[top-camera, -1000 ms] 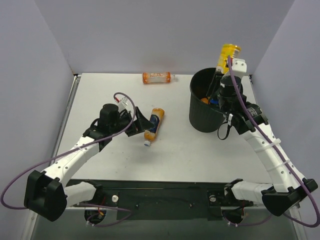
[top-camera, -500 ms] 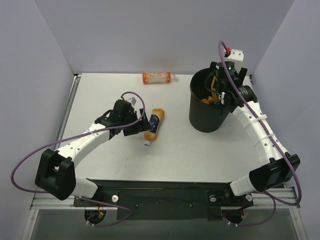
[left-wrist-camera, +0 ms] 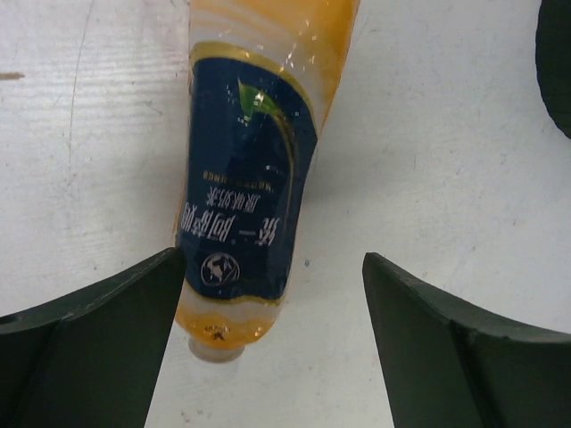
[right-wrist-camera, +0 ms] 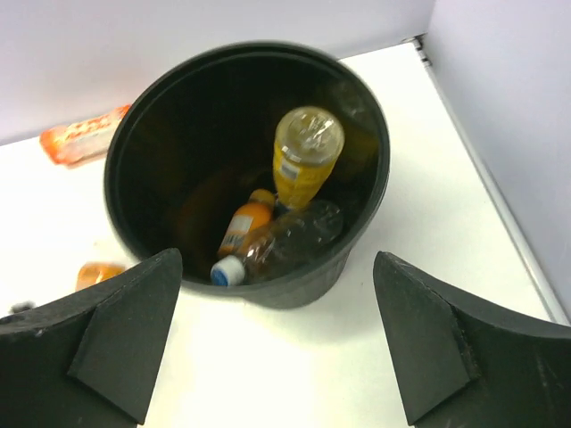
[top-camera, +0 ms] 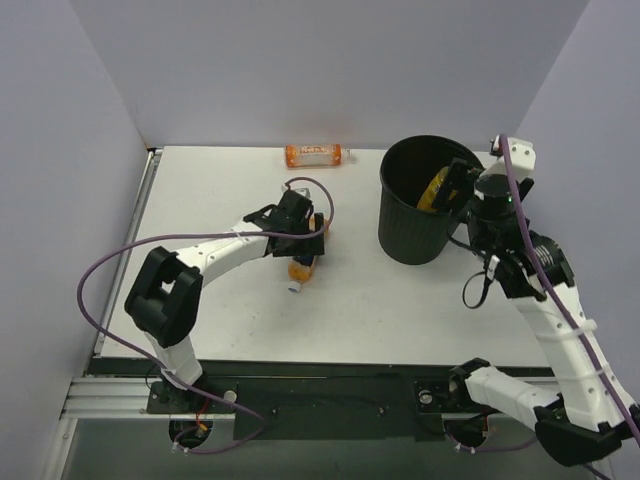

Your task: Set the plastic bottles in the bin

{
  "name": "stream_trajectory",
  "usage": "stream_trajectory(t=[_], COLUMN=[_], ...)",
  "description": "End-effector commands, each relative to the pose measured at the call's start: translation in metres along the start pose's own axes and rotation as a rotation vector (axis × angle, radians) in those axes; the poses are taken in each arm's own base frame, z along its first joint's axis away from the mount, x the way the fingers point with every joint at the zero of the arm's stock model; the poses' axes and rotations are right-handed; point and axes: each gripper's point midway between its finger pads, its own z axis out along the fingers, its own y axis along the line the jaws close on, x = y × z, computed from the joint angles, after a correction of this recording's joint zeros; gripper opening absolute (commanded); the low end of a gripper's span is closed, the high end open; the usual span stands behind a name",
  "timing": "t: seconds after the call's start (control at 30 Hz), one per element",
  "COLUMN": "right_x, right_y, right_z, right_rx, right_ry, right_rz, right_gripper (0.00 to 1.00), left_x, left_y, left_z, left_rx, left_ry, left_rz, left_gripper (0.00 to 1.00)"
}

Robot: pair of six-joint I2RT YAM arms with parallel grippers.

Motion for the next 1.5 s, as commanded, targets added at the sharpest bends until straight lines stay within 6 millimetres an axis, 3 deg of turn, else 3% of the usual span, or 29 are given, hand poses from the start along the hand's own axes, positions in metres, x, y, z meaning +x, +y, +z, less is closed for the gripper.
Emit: stream_trajectory(t=[0.0, 0.13, 0.27, 0.43, 0.47, 0.57, 0.67, 0.7, 0.73, 0.83, 1.0, 1.2, 1.47], right_x=[0.027, 0.048, 0.065, 0.063, 0.06, 0.053, 0.025, 0.018, 0.015, 0.007, 0.011, 0.021, 0.068], right_y=[-0.01, -0.022, -0.025, -0.01, -0.007, 0.021, 0.06, 0.075, 0.083, 0.12, 0.155, 0.187, 0.211], right_z=[-0.036, -0.045, -0.043, -0.041, -0.041, -0.043, -0.057, -0.062, -0.064, -0.079, -0.085, -0.086, -0.049], right_rx=[-0.035, -0.026, -0.015, -0.064, -0.079, -0.188, -0.352, -0.401, -0.42, -0.561, -0.687, -0.765, -0.691], right_ry=[0.032, 0.058, 0.094, 0.105, 0.099, 0.124, 0.097, 0.097, 0.099, 0.154, 0.2, 0.25, 0.351], right_rz=[0.01, 0.033, 0.027, 0.048, 0.058, 0.117, 0.186, 0.182, 0.192, 0.218, 0.287, 0.289, 0.231], right_gripper=[0.83, 0.83, 0.83, 0.83, 0.83, 0.83, 0.83, 0.83, 0.83, 0.83, 0.83, 0.83, 0.83], left_x=[-0.016, -0.014, -0.013, -0.02, -0.025, -0.039, -0.058, -0.072, -0.069, -0.077, -0.056, -0.051, -0.051], left_y=[0.001, 0.007, 0.017, 0.015, 0.012, 0.004, -0.02, -0.032, -0.039, -0.051, -0.082, -0.114, -0.117], left_z=[0.014, 0.026, 0.03, 0.017, 0.009, -0.013, -0.051, -0.073, -0.081, -0.119, -0.165, -0.198, -0.208], left_rx=[-0.05, -0.122, -0.228, -0.251, -0.235, -0.198, -0.052, 0.016, 0.076, 0.207, 0.496, 0.728, 0.771], left_ry=[-0.02, -0.019, -0.031, -0.062, -0.079, -0.135, -0.223, -0.284, -0.286, -0.356, -0.305, -0.27, -0.284], left_rz=[0.019, 0.051, 0.129, 0.15, 0.147, 0.113, 0.082, 0.065, 0.065, 0.034, 0.105, 0.079, 0.049], left_gripper=[0.9, 0.86, 0.82, 0.59, 0.54, 0.53, 0.52, 0.5, 0.43, 0.41, 0.4, 0.4, 0.4])
